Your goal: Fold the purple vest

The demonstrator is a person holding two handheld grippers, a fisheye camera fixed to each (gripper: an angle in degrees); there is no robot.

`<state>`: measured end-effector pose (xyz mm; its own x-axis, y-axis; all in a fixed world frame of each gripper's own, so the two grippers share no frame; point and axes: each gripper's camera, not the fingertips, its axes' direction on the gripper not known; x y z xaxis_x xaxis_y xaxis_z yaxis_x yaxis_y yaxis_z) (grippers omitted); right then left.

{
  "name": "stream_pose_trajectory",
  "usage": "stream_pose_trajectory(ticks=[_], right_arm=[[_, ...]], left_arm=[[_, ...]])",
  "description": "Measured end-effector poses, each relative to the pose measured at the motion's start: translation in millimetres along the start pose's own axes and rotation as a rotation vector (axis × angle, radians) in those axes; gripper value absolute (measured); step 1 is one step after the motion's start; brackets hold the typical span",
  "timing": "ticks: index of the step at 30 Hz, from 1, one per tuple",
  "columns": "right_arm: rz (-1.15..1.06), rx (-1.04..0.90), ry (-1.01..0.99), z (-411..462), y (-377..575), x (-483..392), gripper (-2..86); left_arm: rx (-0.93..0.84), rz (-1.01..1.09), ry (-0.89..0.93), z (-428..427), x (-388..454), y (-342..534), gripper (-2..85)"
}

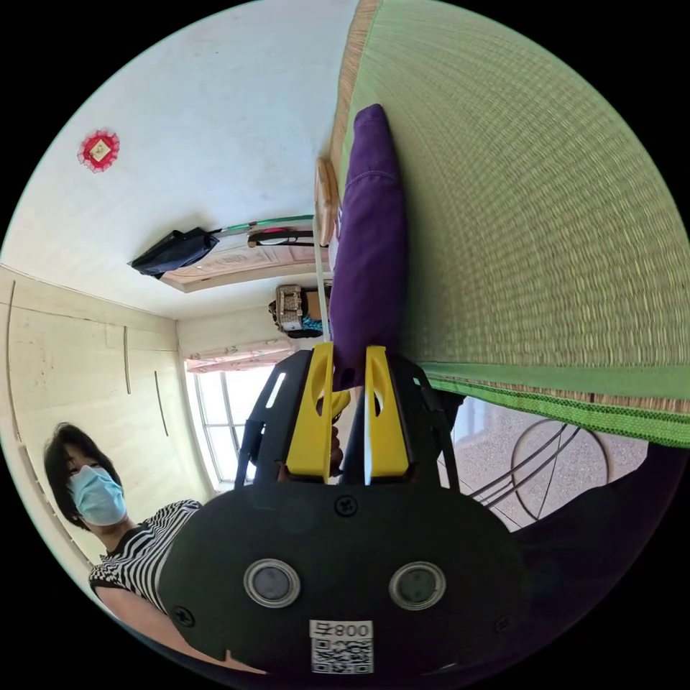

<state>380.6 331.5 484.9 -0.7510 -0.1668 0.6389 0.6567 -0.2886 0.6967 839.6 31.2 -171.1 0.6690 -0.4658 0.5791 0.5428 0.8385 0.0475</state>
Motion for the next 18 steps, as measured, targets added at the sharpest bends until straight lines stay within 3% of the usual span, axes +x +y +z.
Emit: stream_pose_trajectory(ticks=[5, 14, 18], right_arm=[[-0.019, -0.013, 0.027, 13, -3, -18, 7.3], [0.019, 0.015, 0.075, 18, 3, -22, 7.5], [0.027, 0.01, 0.1, 25, 2, -25, 7.5]], left_arm=[[0.069, -0.105, -0.038, -32, -43, 8, 7.0], [-0.084, -0.118, -0.222, -6, -58, -11, 6.8], [-0.144, -0.13, -0.243, 7, -68, -18, 2.8]])
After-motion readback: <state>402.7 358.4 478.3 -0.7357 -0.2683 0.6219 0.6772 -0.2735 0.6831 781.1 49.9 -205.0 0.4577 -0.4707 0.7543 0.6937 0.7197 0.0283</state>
